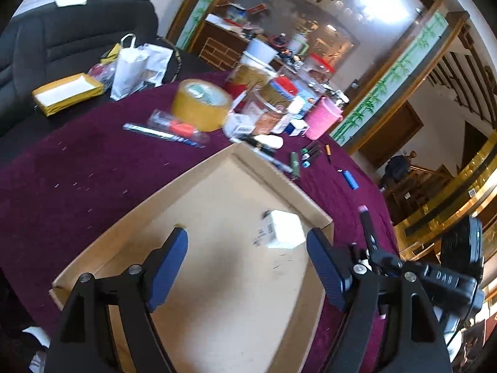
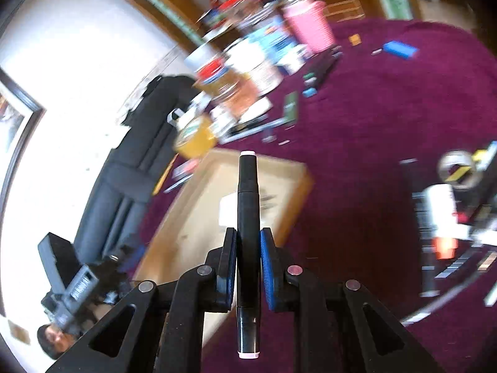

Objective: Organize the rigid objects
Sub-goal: 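Carry the black marker into the box and open the right gripper, then grasp a black marker from the pile with the left gripper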

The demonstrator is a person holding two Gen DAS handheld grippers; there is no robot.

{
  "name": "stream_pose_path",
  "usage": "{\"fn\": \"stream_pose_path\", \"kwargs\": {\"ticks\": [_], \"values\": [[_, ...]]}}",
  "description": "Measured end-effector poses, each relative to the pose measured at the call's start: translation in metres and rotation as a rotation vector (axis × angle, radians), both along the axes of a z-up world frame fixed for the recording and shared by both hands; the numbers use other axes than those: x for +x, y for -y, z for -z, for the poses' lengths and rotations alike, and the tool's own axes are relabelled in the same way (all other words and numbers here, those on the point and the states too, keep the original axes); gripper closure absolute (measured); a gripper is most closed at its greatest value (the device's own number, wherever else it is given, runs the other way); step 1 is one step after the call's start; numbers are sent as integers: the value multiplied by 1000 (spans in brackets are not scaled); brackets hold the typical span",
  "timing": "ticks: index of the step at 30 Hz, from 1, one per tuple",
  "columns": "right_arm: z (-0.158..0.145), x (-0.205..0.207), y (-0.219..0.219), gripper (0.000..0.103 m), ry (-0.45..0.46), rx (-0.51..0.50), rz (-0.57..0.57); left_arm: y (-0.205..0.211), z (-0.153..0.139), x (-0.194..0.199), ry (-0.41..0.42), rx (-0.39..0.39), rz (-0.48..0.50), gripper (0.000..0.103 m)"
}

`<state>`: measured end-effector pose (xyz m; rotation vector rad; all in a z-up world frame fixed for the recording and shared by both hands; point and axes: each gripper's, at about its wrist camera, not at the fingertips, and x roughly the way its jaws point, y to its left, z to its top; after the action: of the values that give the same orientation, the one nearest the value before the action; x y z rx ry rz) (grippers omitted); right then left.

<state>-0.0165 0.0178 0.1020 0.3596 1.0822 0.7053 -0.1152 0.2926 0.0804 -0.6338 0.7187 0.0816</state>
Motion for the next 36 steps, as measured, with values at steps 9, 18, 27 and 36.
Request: {"fn": "stream_pose_path", "kwargs": {"ticks": [9, 18, 27, 36], "values": [[30, 17, -68, 87, -26, -151, 96, -14, 7, -14, -3, -25, 12, 25], [26, 13, -71, 57, 52, -252, 178, -17, 5, -17, 7, -15, 21, 24], [5, -4, -46, 49, 154, -240, 236, -17, 2, -21, 1, -7, 19, 24], [3, -31, 56, 39, 195, -211, 389, 29, -10, -18, 8, 62, 118, 23]]}}
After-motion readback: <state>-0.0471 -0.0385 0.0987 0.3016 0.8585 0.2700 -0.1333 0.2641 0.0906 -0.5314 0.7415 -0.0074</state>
